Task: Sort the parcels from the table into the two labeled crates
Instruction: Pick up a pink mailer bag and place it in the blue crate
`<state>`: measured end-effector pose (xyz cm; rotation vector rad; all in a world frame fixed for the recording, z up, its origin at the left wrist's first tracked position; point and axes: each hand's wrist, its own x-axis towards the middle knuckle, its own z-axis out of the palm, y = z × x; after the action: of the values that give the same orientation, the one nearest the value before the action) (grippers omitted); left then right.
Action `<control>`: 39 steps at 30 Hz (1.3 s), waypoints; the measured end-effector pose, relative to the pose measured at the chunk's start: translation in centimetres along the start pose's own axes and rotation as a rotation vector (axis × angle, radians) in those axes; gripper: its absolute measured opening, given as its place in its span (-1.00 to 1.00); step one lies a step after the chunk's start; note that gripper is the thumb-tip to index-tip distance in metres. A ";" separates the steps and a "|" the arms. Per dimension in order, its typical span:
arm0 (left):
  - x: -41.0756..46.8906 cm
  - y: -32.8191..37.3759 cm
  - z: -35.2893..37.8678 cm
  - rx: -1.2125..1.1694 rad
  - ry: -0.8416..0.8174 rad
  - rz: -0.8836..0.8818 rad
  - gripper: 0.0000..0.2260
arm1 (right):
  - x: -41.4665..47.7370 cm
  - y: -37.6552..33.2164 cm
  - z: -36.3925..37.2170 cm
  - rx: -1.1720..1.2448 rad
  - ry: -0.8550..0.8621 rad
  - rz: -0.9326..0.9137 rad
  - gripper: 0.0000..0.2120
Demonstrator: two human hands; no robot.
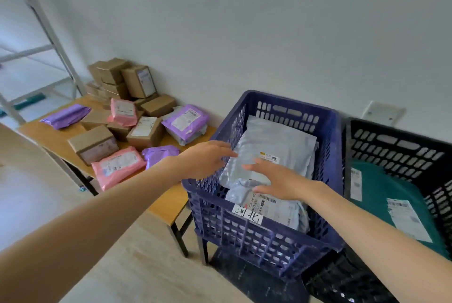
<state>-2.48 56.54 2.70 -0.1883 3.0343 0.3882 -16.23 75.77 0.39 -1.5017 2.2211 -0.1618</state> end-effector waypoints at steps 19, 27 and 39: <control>-14.5 -17.0 -2.6 -0.423 0.387 -0.387 -0.65 | 17.4 -18.9 1.7 0.691 0.382 -0.035 -0.57; -19.2 -29.7 -0.8 -0.418 0.350 -0.483 -0.62 | 26.5 -28.1 6.9 0.764 0.395 0.109 -0.62; -20.1 -40.8 5.1 -0.481 0.193 -0.522 -0.63 | 33.0 -31.9 15.5 0.851 0.346 0.359 -0.83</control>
<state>23.08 20.86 -10.37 -1.0661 2.8406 1.0810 7.51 35.54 -12.45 -0.6346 2.1709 -1.1484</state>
